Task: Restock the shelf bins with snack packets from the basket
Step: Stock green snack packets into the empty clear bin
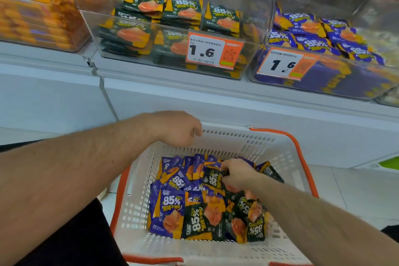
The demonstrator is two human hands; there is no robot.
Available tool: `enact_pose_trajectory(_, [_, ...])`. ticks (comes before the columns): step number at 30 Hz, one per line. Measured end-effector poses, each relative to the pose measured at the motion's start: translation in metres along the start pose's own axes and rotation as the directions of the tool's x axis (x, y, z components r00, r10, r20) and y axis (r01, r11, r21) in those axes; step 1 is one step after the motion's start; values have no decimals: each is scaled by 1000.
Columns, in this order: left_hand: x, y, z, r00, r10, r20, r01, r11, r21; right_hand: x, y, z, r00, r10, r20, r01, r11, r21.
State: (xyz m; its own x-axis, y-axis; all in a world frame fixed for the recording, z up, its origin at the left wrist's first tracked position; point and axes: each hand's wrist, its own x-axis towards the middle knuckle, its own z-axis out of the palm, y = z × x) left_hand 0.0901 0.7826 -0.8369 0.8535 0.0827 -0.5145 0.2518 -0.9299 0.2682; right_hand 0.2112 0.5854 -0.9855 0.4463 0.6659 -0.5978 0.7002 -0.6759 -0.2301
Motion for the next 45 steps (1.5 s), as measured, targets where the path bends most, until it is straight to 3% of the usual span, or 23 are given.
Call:
enact_pose_trajectory(4, [-4,-13,-14,992,-83,-98,73,992,-106,-13,-17,-50,984,-36,-176,105,910,401])
enact_pose_trajectory(9, [-21,-28,-39,946,-297,-129,214,873,-439,-38,-56,-100,924,-17,-383,317,594,739])
enact_pose_trajectory(12, [-37,-27,-53,944,-298,-139,109,683,-723,-50,-78,-120,877,19,-481,415,477,775])
enact_pose_trajectory(16, [-50,-20,-64,886,-308,-346,-194,430,-881,-64,-104,-141,795,117,-596,530,345,775])
enact_pose_trajectory(19, [-55,-18,-71,779,-412,-473,-349,342,-873,-75,-121,-161,685,91,-723,637,405,655])
enact_pose_trajectory(21, [-60,-20,-78,662,-505,-554,-454,319,-832,-81,-132,-182,632,71,-772,682,423,597])
enact_pose_trajectory(22, [-63,-23,-82,554,-562,-614,-487,379,-787,-83,-137,-195,607,83,-790,701,412,582])
enact_pose_trajectory(23, [-65,-29,-86,409,-595,-692,-451,528,-720,-82,-141,-210,583,111,-805,716,398,573])
enact_pose_trajectory(24, [-67,-36,-89,265,-577,-773,-321,703,-635,-80,-145,-226,565,156,-810,722,381,577])
enact_pose_trajectory(25, [-69,-43,-92,172,-519,-838,-123,832,-541,-75,-149,-243,549,204,-811,724,368,583])
enact_pose_trajectory(26, [-69,-51,-92,157,-465,-871,39,884,-465,-70,-153,-259,536,248,-807,722,361,591])
enact_pose_trajectory(29, [-65,-62,-85,330,-432,-839,246,898,-366,-38,-164,-293,564,303,-768,645,420,639])
enact_pose_trajectory(31, [-58,-63,-79,454,-416,-788,314,902,-296,-10,-168,-303,604,302,-737,529,540,655])
enact_pose_trajectory(33, [-55,-64,-76,519,-424,-742,355,897,-264,15,-171,-308,640,262,-722,405,684,607])
enact_pose_trajectory(38, [-53,-64,-74,527,-447,-723,373,886,-276,28,-178,-312,782,92,-617,237,871,430])
enact_pose_trajectory(45, [-52,-59,-76,527,-456,-717,372,883,-288,25,-184,-305,894,-27,-447,176,939,296])
